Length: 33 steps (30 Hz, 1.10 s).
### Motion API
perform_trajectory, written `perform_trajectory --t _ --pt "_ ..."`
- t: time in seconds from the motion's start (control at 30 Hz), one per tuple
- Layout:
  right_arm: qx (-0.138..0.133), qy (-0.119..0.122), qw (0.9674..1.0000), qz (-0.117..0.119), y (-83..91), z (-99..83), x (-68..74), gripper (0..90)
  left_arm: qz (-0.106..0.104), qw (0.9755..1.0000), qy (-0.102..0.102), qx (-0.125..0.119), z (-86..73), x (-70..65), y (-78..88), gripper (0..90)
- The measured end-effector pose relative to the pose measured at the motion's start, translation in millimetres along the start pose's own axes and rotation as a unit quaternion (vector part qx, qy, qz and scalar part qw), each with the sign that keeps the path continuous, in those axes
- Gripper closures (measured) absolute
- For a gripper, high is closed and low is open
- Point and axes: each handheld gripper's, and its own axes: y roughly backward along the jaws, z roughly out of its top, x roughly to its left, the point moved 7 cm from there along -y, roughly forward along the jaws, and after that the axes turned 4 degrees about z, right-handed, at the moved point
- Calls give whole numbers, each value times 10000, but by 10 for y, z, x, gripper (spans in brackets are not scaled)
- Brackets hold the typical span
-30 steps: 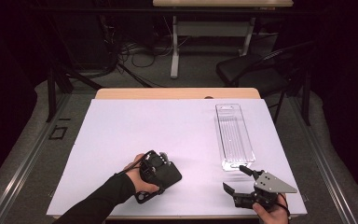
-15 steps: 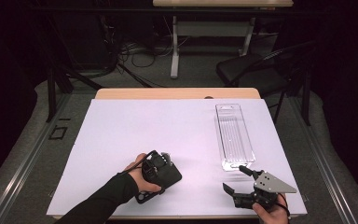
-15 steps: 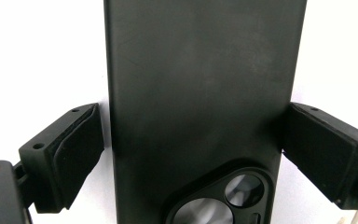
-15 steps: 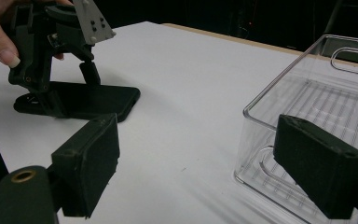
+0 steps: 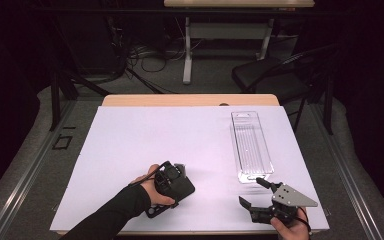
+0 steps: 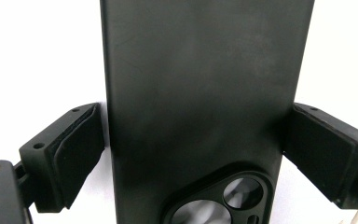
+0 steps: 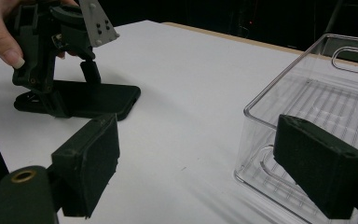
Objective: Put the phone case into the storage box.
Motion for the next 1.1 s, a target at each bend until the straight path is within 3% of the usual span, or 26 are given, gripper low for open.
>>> perform_trajectory --t 0.3,1.1 --pt "-4 3 10000 8 -2 -2 1 140 20 10000 -14 50 3 -3 1 69" --pt "28 8 10000 8 -9 -11 1 141 55 9999 -86 -109 -20 25 33 136"
